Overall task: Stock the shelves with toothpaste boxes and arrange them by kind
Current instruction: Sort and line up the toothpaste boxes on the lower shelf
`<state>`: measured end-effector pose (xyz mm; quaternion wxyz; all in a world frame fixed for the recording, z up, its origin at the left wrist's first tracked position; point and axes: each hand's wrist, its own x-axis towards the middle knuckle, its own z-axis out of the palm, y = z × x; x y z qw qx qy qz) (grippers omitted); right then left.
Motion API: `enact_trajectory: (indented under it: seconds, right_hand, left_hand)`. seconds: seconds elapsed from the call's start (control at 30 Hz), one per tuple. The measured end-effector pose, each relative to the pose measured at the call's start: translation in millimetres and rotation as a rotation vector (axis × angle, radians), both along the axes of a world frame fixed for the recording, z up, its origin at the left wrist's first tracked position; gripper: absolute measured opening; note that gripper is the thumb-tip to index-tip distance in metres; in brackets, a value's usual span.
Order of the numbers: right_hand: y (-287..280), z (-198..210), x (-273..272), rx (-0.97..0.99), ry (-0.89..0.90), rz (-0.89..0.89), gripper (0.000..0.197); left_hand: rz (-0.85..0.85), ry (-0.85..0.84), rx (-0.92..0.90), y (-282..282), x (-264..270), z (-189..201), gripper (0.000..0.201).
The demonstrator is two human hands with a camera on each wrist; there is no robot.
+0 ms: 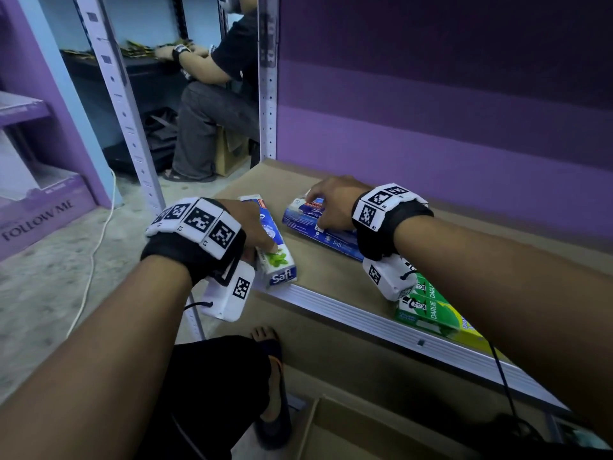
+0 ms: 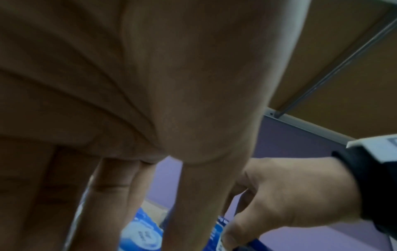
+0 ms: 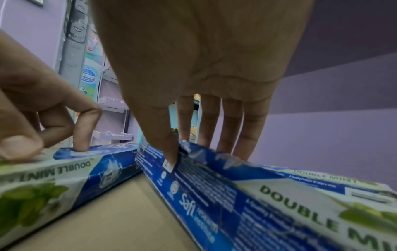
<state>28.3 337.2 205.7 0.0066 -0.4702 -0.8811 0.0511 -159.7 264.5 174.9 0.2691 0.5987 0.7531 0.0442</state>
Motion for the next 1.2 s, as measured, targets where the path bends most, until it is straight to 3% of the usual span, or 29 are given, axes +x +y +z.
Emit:
enact_trajectory:
  seconds: [0.07,0.13,0.27,0.43,0.6,0.73,0.9,1.07,1.2]
  right_hand:
    - [0.8,-3.4,-0.6,-0.017,-0.001,0.006,0.048]
    - [1.2,-7.6,-0.5,-0.03,0.0,0.006,0.045]
    - [4.1,-12.1,-0.8,-0.026,0.003,0.008,0.041]
    - [11.0,-11.6,1.9,-0.061,-0.006,0.052,0.032]
    - [30.2,-3.1,20.7,-0.053,0.099,0.034,0.012]
    - [55.4,1.0,41.9,-0.016,-0.01,-0.075,0.017]
    - [76.7,-4.8,57.6,-0.132,-0.162,-0.172,0.046]
    - [77.0,-12.1,59.4,-0.206,-0.13,-0.187,0.052]
    - [74.4,-14.0,58.8,-0.198,-0.117,-0.179,0.052]
  left_hand:
    - [0.011,-0.078,0.006,-2.0,-2.1,1.9,0.029]
    - [0.091,-0.069,0.156,2.1,-8.8,2.8,0.027]
    - [0.193,-0.052,0.36,14.7,-22.0,-2.6,0.039]
    - [0.152,-0.233,0.365,16.2,-32.9,-20.1,0.055]
    - [0.125,-0.169,0.378,18.8,-41.7,-17.0,0.054]
    - [0.204,-0.146,0.352,15.4,-40.6,-12.8,0.057]
    - [0.197,-0.116,0.273,3.9,-30.5,-7.7,0.061]
    - [0.113,-0.033,0.196,-2.5,-12.2,-0.4,0.06]
    - [0.058,0.001,0.093,-2.0,-4.8,0.6,0.072]
